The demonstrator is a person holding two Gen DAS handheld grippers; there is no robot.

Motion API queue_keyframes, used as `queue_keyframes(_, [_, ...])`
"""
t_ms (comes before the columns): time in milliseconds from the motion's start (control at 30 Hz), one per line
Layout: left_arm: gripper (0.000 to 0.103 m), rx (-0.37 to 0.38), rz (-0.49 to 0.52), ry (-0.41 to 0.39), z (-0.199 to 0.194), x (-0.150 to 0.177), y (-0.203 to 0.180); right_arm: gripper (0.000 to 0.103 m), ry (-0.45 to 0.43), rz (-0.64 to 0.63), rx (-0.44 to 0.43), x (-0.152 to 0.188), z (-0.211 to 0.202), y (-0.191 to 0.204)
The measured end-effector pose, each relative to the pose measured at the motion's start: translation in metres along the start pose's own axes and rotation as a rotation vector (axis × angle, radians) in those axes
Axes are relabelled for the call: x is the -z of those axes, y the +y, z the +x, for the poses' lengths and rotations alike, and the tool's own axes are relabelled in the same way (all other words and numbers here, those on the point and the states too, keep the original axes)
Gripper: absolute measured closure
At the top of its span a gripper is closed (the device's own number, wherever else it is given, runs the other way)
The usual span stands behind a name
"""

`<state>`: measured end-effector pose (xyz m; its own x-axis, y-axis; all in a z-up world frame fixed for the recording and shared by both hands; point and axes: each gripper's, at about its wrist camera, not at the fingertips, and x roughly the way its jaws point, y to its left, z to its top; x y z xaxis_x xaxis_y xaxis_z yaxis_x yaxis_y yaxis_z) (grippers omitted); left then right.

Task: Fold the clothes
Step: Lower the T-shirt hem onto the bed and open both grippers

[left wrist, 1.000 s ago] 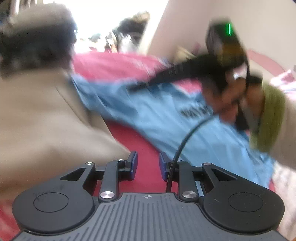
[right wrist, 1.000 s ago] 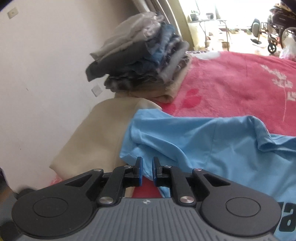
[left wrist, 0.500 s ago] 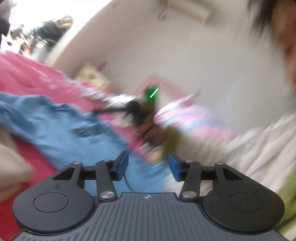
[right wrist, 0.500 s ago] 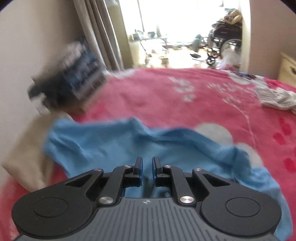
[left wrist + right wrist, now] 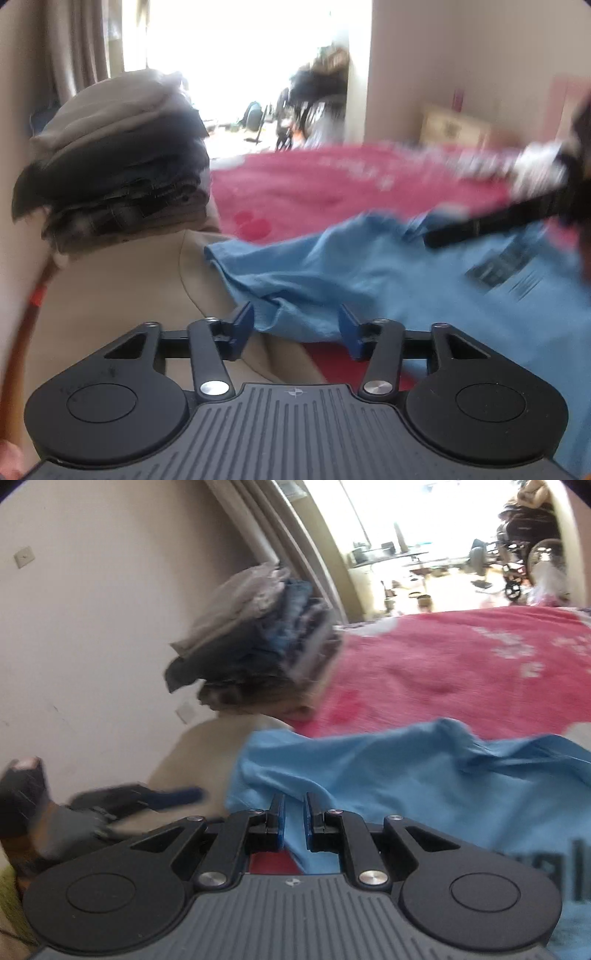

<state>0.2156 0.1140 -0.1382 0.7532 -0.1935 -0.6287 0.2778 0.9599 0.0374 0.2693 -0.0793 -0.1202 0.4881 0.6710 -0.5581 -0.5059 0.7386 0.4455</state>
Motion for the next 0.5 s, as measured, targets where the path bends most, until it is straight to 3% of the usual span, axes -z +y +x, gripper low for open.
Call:
queue_keyframes(67, [0.071,-0.008,-0.014,0.026,0.010,0.000,0.003,0.090,0.006,0.003,-0.015,-0.006,0.015,0.003])
queue_keyframes(200, [0.077,-0.030,0.007,0.041,0.018,0.002,0.008,0.090,0.007,0.018,-0.045,-0.006,0.028,0.004])
queue_keyframes(267, [0.097,-0.041,0.001,0.053,0.023,0.001,0.007,0.090,0.010,0.025,-0.046,-0.001,0.028,0.002])
queue_keyframes(333, [0.101,-0.041,-0.018,0.046,0.021,0.002,0.009,0.090,0.010,0.034,-0.038,0.004,0.026,-0.001])
queue_keyframes(500, [0.102,-0.039,-0.011,-0.042,-0.021,0.015,-0.001,0.090,0.007,0.072,-0.022,0.007,0.020,-0.012])
